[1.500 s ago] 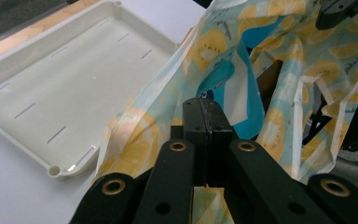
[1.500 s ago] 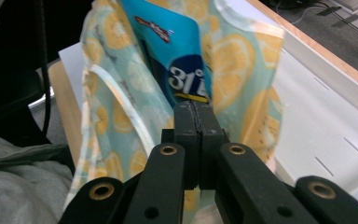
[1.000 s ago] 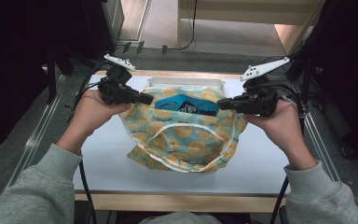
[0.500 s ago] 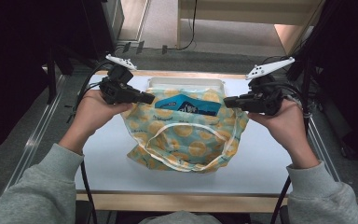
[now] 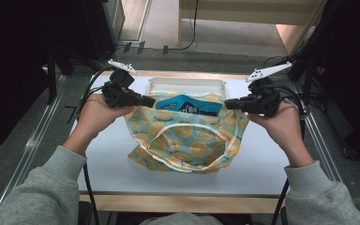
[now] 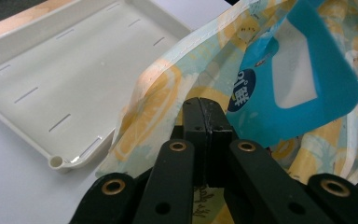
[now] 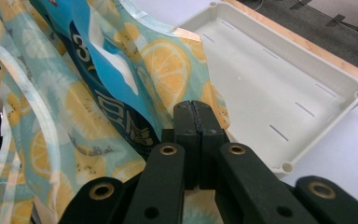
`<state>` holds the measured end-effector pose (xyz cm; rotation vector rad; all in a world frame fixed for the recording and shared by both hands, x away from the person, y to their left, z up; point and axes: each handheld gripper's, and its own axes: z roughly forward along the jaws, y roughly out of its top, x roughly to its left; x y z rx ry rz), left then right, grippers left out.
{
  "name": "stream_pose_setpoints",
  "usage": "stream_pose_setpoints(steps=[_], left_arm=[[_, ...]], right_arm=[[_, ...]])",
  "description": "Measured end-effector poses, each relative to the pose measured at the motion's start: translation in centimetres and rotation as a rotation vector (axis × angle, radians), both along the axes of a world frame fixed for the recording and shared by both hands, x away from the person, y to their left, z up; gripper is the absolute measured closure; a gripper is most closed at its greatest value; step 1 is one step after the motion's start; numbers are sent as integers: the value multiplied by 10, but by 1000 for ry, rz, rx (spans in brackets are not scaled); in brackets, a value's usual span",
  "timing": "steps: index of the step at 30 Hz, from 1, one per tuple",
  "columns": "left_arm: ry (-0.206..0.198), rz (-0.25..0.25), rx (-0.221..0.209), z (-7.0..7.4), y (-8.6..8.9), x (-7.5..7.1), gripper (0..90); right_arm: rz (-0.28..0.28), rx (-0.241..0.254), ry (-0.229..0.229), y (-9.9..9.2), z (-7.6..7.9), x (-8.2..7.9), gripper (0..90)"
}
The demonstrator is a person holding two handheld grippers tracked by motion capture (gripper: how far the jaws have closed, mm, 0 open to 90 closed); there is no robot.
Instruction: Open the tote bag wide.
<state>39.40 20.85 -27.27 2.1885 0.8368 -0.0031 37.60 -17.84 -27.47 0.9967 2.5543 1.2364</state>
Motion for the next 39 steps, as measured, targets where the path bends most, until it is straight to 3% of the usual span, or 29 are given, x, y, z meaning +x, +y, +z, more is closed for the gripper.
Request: stream_pose_setpoints(steps=[11, 21, 26, 32, 39], left_arm=[[25, 0, -14, -15, 4, -7, 900], [15, -16, -25, -13, 7, -29, 900], [17, -23, -27, -14, 6, -34, 900], [11, -45, -24, -14, 4, -45, 900], [9, -75, -27, -17, 0, -60, 900]], right_arm=[[1, 11, 32, 0, -17, 0, 900], [58, 24, 5, 4, -12, -29, 900], [63, 5, -2, 9, -15, -31, 900], [80, 7, 25, 12, -22, -33, 900], [106, 12, 29, 16, -24, -48, 900]])
